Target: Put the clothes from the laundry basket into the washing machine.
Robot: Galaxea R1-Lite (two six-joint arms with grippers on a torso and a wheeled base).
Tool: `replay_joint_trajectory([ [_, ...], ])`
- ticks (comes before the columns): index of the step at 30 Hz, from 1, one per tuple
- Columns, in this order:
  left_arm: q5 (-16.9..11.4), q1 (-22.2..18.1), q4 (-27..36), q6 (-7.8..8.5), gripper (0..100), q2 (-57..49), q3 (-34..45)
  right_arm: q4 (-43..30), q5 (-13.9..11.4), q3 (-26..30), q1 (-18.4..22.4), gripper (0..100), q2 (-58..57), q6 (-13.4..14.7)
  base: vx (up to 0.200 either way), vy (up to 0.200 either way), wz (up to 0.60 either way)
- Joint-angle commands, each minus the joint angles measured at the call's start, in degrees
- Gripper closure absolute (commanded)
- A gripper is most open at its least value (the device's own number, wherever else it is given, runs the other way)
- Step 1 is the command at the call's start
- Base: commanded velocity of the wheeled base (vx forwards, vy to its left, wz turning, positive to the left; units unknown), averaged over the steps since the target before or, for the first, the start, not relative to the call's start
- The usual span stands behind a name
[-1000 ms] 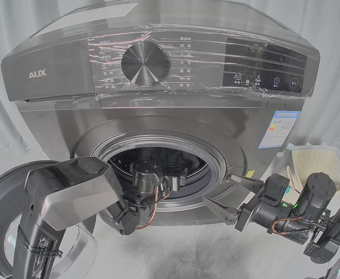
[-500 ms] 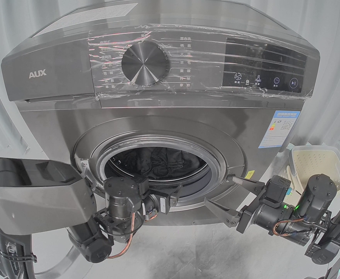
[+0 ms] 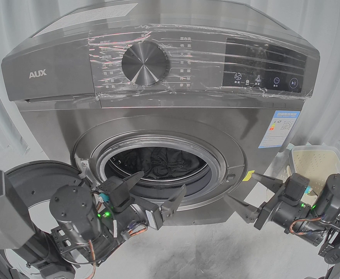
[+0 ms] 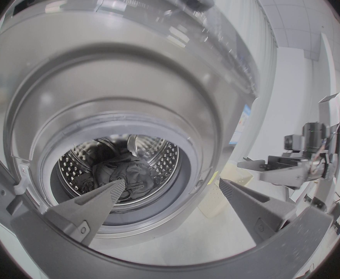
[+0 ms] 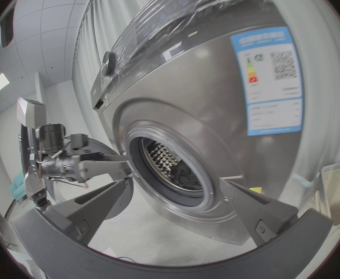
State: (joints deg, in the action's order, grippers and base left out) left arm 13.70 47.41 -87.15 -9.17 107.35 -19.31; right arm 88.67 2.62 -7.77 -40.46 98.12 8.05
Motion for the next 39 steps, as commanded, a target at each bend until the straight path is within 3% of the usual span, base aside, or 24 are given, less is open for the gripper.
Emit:
replay_joint_trajectory([
  [1, 0.2, 2.2, -0.7, 0.11, 0, -6.1, 5.0, -0.3, 1.1, 2.5, 5.3, 0, -7.0, -0.6, 0.000, 0.000, 0.00],
  [5, 5.5, 3.1, -1.4, -0.68, 0, -9.7, 7.6, -0.3, 1.0, 4.5, 9.9, 0, -10.8, -1.5, 0.000, 0.000, 0.00],
  [9, 6.5, 3.1, -1.3, -0.59, 0, -13.6, 8.0, -0.4, 1.2, 6.4, 10.9, 0, -12.8, -2.4, 0.000, 0.000, 0.00],
  [14, 6.6, 3.0, -1.4, 1.26, 0, -16.3, 9.7, -0.5, 1.9, 7.8, 11.0, 0, -14.3, -2.4, 0.000, 0.000, 0.00],
  [19, 6.7, 2.1, -1.4, 2.05, 0, -17.5, 12.0, -2.7, 1.9, 7.8, 11.0, 0, -16.3, -2.2, -0.160, 0.000, 0.00],
  [24, 6.5, -2.7, -1.4, 3.98, 0, -19.3, 15.0, -3.9, 2.3, 7.8, 11.1, 0, -18.0, -2.2, -0.200, 0.000, 0.00],
  [26, 6.3, -5.7, -1.4, 4.95, 0, -19.5, 16.3, -5.0, 4.6, 7.8, 11.0, 0, -18.7, -2.1, -0.200, 0.000, 0.00],
  [28, 6.2, -6.0, -1.4, 5.04, 0, -19.5, 16.6, -5.2, 4.8, 7.8, 11.0, 0, -18.8, -2.1, -0.200, 0.000, 0.00],
  [29, 6.2, -7.0, -1.4, 5.83, 0, -21.7, 18.0, -7.0, 6.0, 7.8, 11.0, 0, -19.6, -2.0, -0.200, 0.000, 0.00],
  [32, 6.1, -7.0, -1.4, 6.27, 0, -23.9, 18.4, -9.0, 6.0, 7.8, 10.6, 0, -21.0, -2.1, -0.200, 0.000, 0.00],
  [34, 4.8, -7.1, -0.5, 7.06, 0, -27.5, 19.2, -16.2, 6.0, 7.8, 10.1, 0, -25.2, -2.2, -0.100, 0.000, 0.00],
  [39, 4.8, -9.2, 3.1, 7.06, 0, -32.0, 19.3, -30.4, 5.6, 7.8, 10.4, 0, -35.1, -2.1, 0.000, 0.000, 0.00],
])
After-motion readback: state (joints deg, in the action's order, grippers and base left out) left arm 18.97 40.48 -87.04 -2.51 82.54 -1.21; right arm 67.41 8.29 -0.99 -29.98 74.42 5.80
